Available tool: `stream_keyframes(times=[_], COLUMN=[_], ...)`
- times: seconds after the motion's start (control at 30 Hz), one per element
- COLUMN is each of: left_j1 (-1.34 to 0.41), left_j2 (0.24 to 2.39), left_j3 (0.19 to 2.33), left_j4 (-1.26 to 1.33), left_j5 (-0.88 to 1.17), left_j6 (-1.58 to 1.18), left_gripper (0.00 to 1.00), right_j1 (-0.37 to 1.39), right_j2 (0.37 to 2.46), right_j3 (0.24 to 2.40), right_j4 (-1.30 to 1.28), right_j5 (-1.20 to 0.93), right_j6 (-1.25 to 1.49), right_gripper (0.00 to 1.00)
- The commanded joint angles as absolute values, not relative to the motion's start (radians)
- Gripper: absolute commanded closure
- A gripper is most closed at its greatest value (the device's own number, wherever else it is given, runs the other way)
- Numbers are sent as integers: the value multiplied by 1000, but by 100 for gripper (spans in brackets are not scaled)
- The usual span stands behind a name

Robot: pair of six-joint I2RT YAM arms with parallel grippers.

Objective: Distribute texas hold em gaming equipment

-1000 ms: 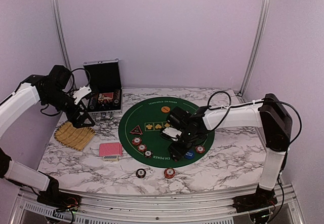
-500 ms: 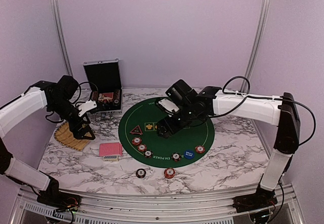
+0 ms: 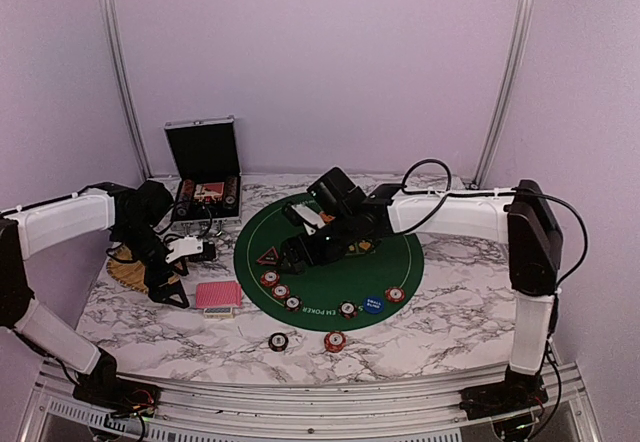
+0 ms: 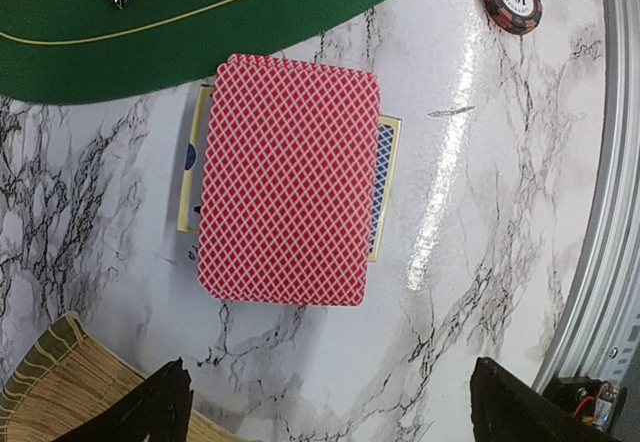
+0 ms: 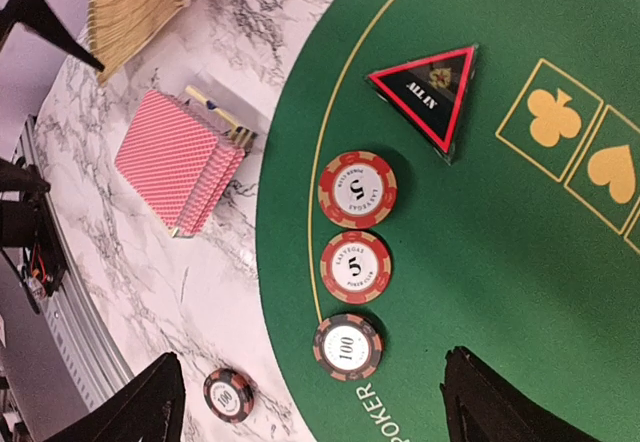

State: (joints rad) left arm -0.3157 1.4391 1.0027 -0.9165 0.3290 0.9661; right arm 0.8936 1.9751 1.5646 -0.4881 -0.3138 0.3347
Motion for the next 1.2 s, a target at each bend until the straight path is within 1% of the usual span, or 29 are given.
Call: stream_keyframes(times=[0.0, 0.03, 0.07, 0.17, 0.23, 0.27, 0.3, 0.33, 0.57, 0.9, 1.17], left_j1=[-319, -320, -320, -320, -320, -321, -320, -320, -318, -273, -249], left_j2=[1445, 1458, 1469, 1495, 1501, 1500, 1498, 1497, 1487, 1457, 1422], left_j3=[985, 985, 985, 977, 959, 946, 938, 934, 907, 874, 840], left_j4=[-866, -863, -860, -837, -806, -789, -773, -765, -741, -717, -701], left_j5=[313, 309, 307, 300, 292, 292, 292, 297, 296, 323, 329], left_j6=[1037, 1043, 1048, 1069, 1082, 1089, 1090, 1089, 1102, 1106, 1093], left_gripper=[1, 1, 1, 1, 1, 1, 1, 1, 1, 1, 1], right_j1=[910, 918, 929, 967, 991, 1001, 1008, 1018, 1037, 1041, 1046], right_j2=[2029, 2040, 2052, 2109, 2162, 2188, 2215, 2239, 2353, 2411, 2477], right_j3=[1635, 1644, 1659, 1727, 1790, 1823, 1850, 1877, 1990, 2024, 2100], right_j4=[-489, -494, -499, -529, -562, -578, -588, -596, -616, -619, -642], right_j5=[-291, -261, -244, -209, -188, -182, -181, -183, -205, -220, -230], right_j6=[353, 352, 348, 331, 312, 307, 303, 300, 296, 293, 282], right_gripper=[18, 23, 31, 48, 66, 74, 79, 81, 86, 88, 90])
